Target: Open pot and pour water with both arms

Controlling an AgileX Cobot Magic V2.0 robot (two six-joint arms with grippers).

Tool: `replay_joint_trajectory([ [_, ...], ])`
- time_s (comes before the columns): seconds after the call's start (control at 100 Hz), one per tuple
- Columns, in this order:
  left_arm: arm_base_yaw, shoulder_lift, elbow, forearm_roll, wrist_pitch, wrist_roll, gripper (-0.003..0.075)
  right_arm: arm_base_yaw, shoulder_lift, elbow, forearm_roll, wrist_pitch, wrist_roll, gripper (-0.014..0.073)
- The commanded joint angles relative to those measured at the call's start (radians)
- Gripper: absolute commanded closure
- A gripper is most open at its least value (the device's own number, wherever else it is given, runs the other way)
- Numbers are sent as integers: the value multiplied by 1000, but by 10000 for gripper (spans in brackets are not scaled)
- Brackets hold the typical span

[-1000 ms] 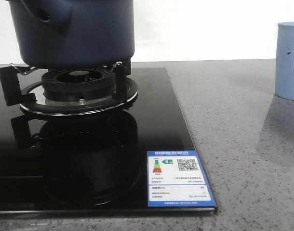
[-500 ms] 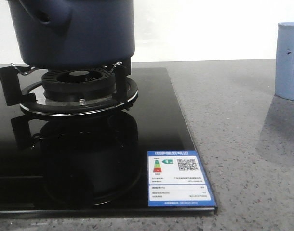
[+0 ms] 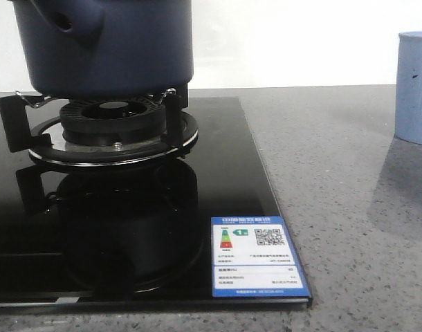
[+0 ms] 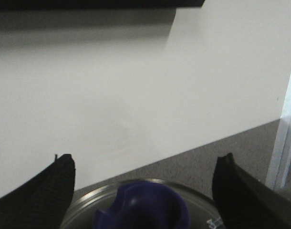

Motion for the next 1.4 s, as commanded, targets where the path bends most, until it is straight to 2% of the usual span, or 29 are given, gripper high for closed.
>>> replay_joint_trajectory([
  [0.0,10,-84,-37,4,-70,0,182,23,-3,-24,23,-34,0,-36],
  [0.13,48,-173,-37,6,-7,0,182,68,-3,-26,23,-100,0,-16],
  [0.24,97,-244,-37,6,60,0,200,84,-11,-47,29,-201,0,86],
  [0.34,146,-302,-37,6,126,0,307,84,-27,-90,29,-278,0,288],
  [0.47,205,-365,-37,6,217,0,514,85,-34,-169,34,-349,2,666],
  [0.53,224,-387,-37,6,252,0,623,85,-34,-212,59,-334,58,651],
  [0.61,237,-417,-37,17,315,0,739,85,-34,-269,70,-231,173,651],
  [0.69,237,-447,-21,40,348,0,736,85,-34,-322,70,-132,264,651],
  [0.87,237,-589,122,40,276,0,736,86,-101,-328,37,-90,269,651],
  [0.99,237,-737,279,38,243,0,736,86,-231,-240,-42,-63,269,651],
  [1.18,237,-981,515,-55,243,0,736,86,-487,-53,-43,78,269,656],
  [1.39,237,-1139,641,-85,243,0,736,86,-648,75,-43,127,269,656],
])
